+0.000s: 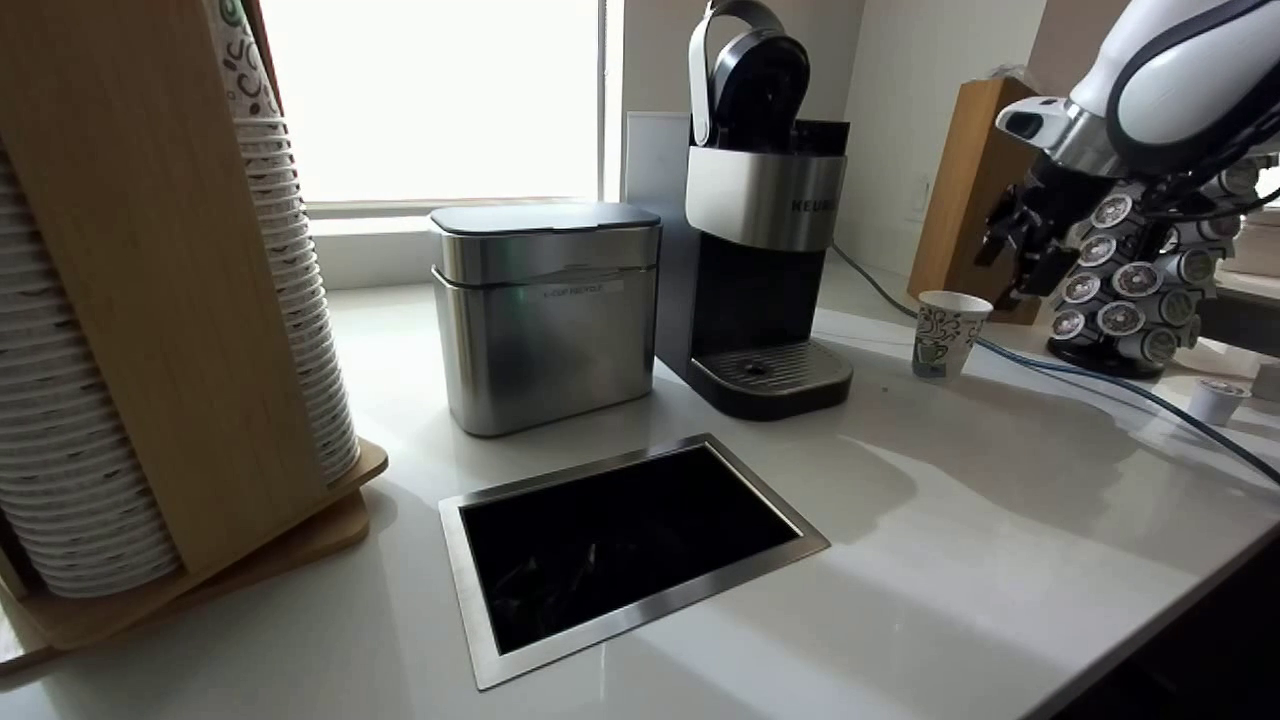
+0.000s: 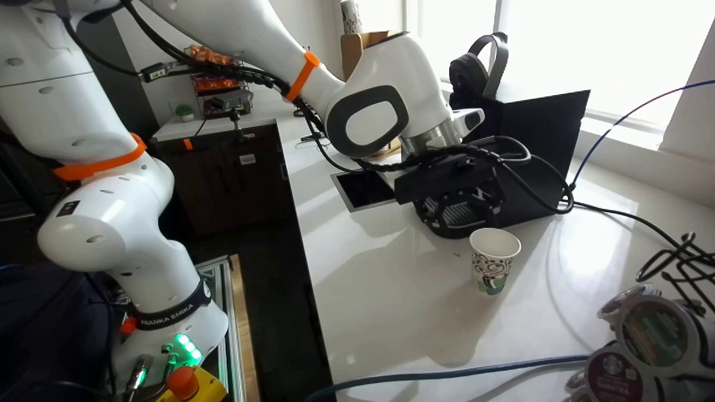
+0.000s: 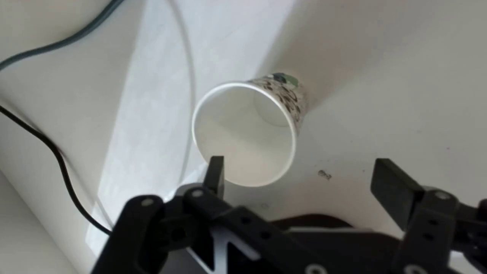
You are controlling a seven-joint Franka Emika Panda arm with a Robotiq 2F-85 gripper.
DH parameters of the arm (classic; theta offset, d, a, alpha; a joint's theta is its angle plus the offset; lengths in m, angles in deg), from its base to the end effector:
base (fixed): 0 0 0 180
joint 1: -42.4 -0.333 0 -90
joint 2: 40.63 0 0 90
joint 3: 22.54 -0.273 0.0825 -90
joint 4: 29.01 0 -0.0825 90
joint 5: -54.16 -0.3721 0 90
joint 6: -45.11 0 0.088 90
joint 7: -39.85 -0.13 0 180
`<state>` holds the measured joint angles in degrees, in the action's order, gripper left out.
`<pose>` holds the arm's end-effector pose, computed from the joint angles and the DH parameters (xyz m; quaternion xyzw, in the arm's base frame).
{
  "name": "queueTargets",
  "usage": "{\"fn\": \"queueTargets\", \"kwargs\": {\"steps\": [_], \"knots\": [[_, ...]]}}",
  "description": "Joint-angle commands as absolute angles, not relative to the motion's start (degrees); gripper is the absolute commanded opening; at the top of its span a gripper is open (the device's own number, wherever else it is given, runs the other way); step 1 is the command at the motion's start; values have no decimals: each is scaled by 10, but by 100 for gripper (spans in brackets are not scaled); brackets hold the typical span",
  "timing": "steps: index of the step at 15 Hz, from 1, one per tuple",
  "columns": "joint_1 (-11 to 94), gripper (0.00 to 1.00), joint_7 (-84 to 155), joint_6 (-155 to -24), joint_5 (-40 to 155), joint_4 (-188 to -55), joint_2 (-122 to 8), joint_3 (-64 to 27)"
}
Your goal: Place the coffee cup upright.
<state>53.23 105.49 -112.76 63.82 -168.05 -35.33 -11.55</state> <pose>0.4812 -0.1863 0.3310 0.8791 0.4271 0.1237 0.1717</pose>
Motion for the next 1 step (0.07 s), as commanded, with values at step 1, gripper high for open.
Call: {"fn": "queueTargets", "kwargs": {"steps": [1], "knots": [[516,100,1086,-1105,612,-1687,-337,-111]]}}
